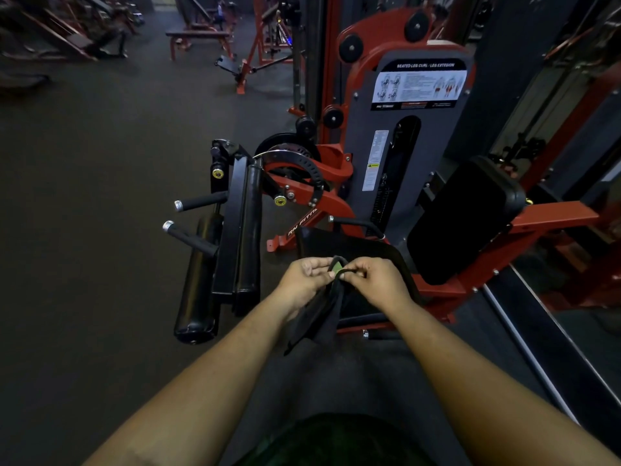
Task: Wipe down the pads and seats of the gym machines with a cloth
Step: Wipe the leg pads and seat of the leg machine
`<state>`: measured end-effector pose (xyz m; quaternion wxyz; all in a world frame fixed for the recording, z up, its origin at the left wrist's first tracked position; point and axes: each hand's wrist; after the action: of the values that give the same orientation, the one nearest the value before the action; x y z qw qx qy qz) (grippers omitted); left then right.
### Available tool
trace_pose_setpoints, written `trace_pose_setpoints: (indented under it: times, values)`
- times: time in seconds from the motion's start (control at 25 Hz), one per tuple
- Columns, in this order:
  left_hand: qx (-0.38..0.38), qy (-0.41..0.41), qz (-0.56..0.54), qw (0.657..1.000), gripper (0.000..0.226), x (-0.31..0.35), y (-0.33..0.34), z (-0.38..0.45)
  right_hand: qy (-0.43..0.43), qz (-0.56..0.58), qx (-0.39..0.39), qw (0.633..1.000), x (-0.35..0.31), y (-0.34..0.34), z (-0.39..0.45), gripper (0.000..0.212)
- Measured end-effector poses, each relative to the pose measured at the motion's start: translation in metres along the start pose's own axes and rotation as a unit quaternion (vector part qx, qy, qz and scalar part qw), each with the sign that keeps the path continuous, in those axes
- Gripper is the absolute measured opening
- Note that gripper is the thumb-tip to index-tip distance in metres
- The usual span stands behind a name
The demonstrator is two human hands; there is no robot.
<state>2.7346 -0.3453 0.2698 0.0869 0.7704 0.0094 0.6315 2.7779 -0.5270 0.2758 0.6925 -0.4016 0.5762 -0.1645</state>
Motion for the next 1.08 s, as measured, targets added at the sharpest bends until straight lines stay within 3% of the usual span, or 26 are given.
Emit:
trace_pose_setpoints:
  times: [0.16, 0.32, 0.4, 0.52, 0.6, 0.72, 0.8, 0.92, 1.08]
  values:
    - [-0.008, 0.033, 0.085, 0.996, 0.046, 0.003, 0.001, 0.004, -0.020, -0.078, 0.047, 0.996, -0.005, -0.006, 0.009, 0.018]
    - [0.051, 0.074, 0.240, 0.967, 0.032, 0.006, -0.005, 0.011, -0.039, -0.126, 0.027, 0.991, 0.000, -0.012, 0.013, 0.029]
    - [0.084, 0.083, 0.224, 0.967, 0.027, 0.009, -0.006, 0.014, -0.035, -0.156, -0.039, 0.986, 0.008, -0.014, 0.011, 0.029]
    - [0.131, 0.096, 0.203, 0.966, 0.029, 0.014, -0.019, 0.017, -0.004, -0.254, -0.180, 0.950, 0.026, -0.018, 0.000, 0.043]
    - [0.121, 0.095, 0.328, 0.932, 0.033, 0.012, -0.033, 0.017, 0.024, -0.332, -0.176, 0.926, 0.038, -0.022, -0.006, 0.046]
    - [0.093, 0.054, 0.555, 0.825, 0.030, 0.005, -0.047, 0.010, -0.002, -0.422, -0.046, 0.906, 0.038, -0.029, -0.005, 0.036]
    - [0.107, 0.040, 0.580, 0.807, 0.025, 0.004, -0.051, 0.007, -0.038, -0.400, 0.007, 0.916, 0.032, -0.031, -0.002, 0.031]
    - [0.107, 0.059, 0.566, 0.815, 0.022, 0.006, -0.051, 0.010, -0.015, -0.277, 0.008, 0.961, 0.026, -0.037, 0.001, 0.023]
    - [0.085, 0.093, 0.383, 0.915, 0.018, 0.016, -0.045, 0.017, 0.026, 0.006, 0.017, 0.999, 0.030, -0.053, 0.005, 0.023]
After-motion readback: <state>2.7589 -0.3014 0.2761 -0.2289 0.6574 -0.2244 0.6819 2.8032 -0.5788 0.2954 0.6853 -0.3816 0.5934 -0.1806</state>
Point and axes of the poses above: each hand's wrist, its own z-axis towards the middle knuckle, its own y-axis out of the palm, x = y × z, and after that the axes turned 6 degrees about -x, right-handed
